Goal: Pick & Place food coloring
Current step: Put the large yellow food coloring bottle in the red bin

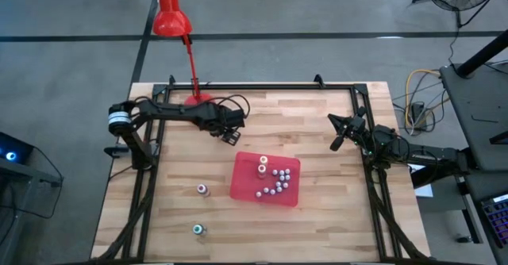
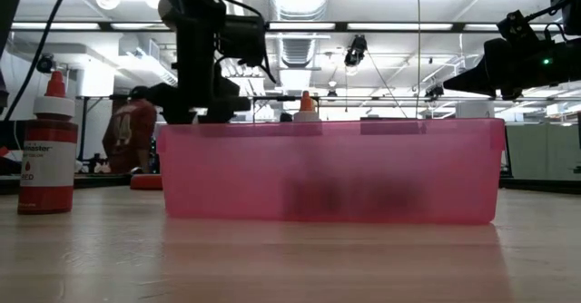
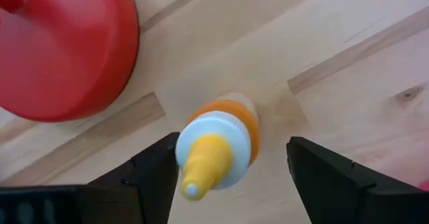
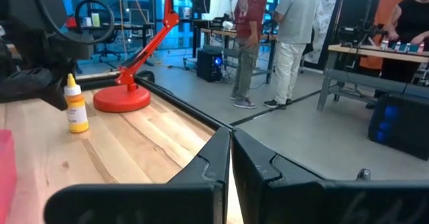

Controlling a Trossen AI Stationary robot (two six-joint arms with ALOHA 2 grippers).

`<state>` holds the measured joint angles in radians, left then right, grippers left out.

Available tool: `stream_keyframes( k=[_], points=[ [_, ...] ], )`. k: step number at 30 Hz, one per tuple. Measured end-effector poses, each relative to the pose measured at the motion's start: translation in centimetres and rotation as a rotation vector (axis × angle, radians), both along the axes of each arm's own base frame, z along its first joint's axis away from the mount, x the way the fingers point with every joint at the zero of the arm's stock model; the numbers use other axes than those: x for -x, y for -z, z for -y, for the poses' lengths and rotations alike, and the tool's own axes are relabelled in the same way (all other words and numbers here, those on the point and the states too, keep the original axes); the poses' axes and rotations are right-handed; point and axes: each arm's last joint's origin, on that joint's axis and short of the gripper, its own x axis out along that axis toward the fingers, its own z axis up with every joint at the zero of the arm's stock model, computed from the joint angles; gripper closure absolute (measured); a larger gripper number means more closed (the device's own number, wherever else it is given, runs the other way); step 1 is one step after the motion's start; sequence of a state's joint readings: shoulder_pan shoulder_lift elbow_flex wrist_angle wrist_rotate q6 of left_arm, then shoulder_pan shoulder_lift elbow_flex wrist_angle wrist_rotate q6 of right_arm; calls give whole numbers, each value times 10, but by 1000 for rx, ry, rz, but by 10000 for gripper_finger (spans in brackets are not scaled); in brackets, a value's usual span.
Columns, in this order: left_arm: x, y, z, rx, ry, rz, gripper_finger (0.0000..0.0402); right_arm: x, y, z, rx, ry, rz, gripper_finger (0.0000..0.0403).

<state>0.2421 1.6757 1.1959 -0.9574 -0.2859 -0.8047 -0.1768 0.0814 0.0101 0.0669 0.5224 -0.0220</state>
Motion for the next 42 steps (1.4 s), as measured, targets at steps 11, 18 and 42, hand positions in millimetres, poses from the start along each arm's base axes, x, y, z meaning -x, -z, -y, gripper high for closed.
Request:
stream_keyframes(
  k=[11, 18, 42],
  points=[
    [1, 10, 0, -22, 16, 1, 247, 0, 0, 0, 9, 0, -7, 394],
    [1, 10, -1, -49, 15, -4, 292, 0, 0, 0, 6, 0, -5, 394],
    [1, 8, 1, -22, 1, 18, 271, 0, 0, 0, 6, 0, -5, 394]
  ],
)
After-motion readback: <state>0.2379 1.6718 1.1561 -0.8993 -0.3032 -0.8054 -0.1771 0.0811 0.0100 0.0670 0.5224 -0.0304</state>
